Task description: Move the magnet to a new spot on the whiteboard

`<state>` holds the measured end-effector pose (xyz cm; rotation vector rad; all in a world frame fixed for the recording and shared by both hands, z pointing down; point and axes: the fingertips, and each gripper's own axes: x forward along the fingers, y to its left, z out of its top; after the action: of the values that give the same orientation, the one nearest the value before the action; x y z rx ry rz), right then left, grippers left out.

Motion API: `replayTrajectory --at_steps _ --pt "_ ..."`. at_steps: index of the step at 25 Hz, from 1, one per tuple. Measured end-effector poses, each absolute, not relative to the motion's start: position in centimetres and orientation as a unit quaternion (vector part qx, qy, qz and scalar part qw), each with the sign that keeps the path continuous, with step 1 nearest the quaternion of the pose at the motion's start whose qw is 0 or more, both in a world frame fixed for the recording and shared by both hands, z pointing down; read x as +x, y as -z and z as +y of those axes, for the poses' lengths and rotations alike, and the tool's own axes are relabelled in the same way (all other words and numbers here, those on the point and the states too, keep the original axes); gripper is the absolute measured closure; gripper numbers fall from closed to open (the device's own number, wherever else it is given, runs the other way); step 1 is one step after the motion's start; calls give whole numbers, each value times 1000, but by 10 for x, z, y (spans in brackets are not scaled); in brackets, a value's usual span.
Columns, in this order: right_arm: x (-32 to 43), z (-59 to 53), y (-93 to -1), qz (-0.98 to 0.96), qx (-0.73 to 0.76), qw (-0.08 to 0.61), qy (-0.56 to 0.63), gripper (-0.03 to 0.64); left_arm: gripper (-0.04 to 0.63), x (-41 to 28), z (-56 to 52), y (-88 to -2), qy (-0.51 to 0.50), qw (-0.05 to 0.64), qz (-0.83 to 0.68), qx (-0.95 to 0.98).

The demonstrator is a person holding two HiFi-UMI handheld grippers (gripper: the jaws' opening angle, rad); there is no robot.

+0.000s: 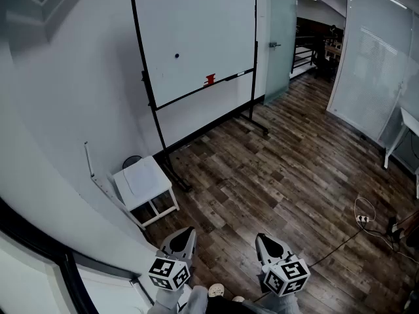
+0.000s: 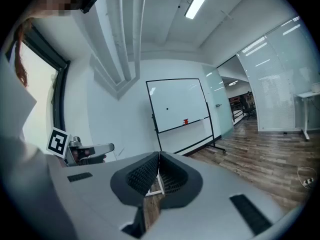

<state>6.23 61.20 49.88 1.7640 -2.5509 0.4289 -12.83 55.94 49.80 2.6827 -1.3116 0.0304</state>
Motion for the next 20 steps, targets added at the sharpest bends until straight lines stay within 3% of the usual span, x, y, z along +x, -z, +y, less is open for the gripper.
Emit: replayTrajectory --at_steps 20 --pt "66 650 -506 -835 537 5 -123 588 584 -125 613 -510 -13 80 -469 880"
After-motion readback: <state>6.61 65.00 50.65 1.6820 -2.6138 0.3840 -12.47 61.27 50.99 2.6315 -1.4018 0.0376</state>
